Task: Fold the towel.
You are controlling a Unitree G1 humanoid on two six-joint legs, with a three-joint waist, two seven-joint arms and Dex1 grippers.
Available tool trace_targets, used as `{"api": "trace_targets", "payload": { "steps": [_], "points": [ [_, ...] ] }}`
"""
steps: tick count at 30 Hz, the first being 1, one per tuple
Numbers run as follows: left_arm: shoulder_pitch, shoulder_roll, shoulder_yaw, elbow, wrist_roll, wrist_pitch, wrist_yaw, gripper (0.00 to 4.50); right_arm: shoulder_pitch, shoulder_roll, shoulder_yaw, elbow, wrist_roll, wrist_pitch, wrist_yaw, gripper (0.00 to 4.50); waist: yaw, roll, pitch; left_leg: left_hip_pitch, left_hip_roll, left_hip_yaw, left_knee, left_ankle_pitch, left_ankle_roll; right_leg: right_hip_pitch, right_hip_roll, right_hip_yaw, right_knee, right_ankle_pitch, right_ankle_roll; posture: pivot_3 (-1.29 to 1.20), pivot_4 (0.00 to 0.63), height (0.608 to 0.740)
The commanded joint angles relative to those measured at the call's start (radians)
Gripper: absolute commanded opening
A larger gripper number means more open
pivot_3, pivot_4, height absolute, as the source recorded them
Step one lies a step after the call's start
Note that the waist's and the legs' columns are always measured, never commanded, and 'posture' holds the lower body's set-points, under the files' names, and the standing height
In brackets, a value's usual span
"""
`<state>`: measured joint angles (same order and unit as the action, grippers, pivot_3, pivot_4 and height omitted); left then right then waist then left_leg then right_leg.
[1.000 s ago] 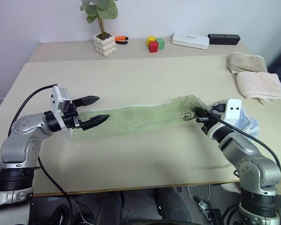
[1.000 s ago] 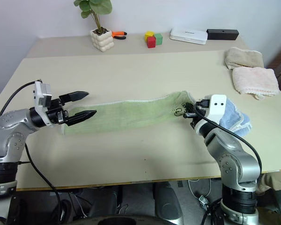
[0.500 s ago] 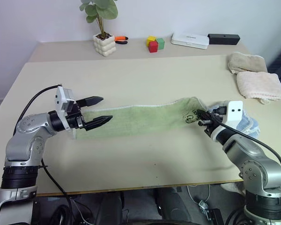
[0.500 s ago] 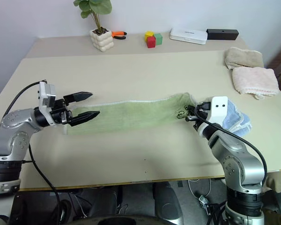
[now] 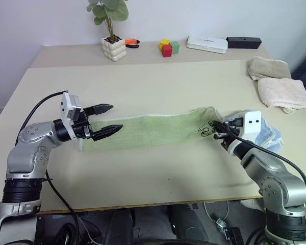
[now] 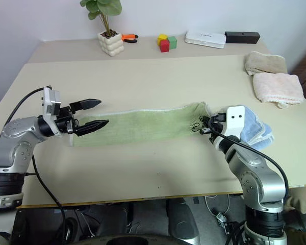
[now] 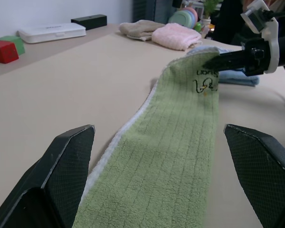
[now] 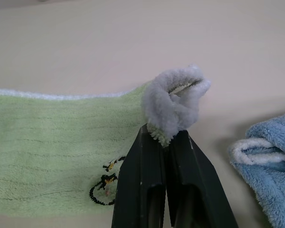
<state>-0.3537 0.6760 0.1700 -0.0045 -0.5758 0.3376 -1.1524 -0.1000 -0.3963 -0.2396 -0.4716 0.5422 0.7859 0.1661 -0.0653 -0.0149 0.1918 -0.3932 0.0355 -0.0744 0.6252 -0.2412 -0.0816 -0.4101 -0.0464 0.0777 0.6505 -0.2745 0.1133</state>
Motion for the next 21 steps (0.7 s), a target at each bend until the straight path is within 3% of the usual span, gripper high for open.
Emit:
{"api": "trace_targets", "payload": {
  "steps": [1, 21],
  "points": [
    [-0.006, 0.005, 0.001, -0.017, 0.001, -0.010, -0.004, 4.50, -0.006, 0.005, -0.001, -0.046, -0.003, -0.025, 0.007, 0.10, 0.000, 0.000, 0.000, 0.000, 0.000, 0.000, 0.000, 0.000, 0.000, 0.000, 0.000, 0.000, 0.000, 0.000, 0.000, 0.00, 0.150, 0.740],
    [0.000, 0.003, -0.002, -0.030, 0.001, -0.005, 0.005, 4.50, -0.014, 0.005, 0.029, -0.033, -0.045, -0.036, 0.018, 0.10, 0.000, 0.000, 0.000, 0.000, 0.000, 0.000, 0.000, 0.000, 0.000, 0.000, 0.000, 0.000, 0.000, 0.000, 0.000, 0.00, 0.150, 0.740]
  ]
}}
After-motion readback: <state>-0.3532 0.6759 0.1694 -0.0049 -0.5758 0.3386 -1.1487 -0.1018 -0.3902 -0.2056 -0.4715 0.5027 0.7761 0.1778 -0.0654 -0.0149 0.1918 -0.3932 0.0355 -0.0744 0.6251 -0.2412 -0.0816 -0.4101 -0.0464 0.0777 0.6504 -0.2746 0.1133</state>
